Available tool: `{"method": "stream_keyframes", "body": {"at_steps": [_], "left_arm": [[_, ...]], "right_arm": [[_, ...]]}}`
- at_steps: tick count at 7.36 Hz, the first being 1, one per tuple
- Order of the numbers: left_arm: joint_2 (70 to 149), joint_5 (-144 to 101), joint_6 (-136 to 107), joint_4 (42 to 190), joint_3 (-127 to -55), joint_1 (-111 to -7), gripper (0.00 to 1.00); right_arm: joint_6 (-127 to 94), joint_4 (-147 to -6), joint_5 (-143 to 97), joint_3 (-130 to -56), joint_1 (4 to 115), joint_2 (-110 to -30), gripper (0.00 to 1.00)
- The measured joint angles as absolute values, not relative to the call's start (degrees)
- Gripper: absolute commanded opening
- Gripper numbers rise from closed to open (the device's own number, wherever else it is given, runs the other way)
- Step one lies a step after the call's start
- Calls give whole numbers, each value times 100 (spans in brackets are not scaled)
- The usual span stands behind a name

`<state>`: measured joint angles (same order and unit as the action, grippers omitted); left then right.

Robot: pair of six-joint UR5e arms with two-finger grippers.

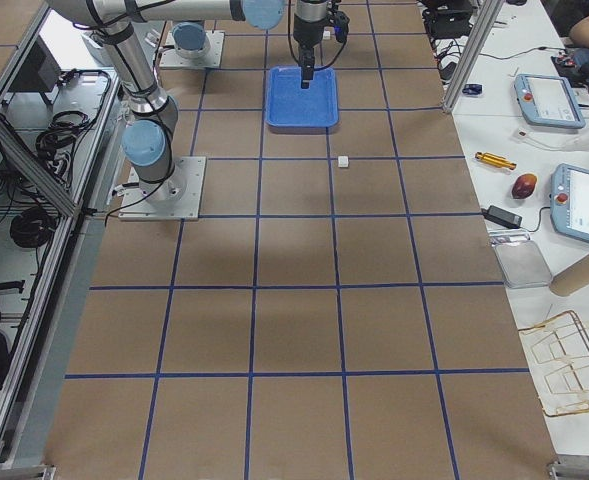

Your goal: Assemble white blocks and place on blue tray

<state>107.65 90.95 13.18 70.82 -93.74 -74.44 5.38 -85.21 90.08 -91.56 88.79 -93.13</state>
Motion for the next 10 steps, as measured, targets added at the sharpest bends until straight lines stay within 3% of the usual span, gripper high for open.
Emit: {"method": "stream_keyframes", "body": {"at_steps": [4, 9, 10], "left_arm": [[11351, 9114, 2330, 5894, -9869, -7083, 100], [11713, 9107, 2684, 5353, -10215, -6922, 99], [11720, 9111, 2677, 5317, -10295, -6928, 85]], "right_arm": [[3258, -8858, 8105, -9154, 7525, -9095, 100], [5333, -9923, 7627, -9158, 7202, -8093, 100], [5812, -10107, 7599, -9158, 7201, -7831, 100]]}}
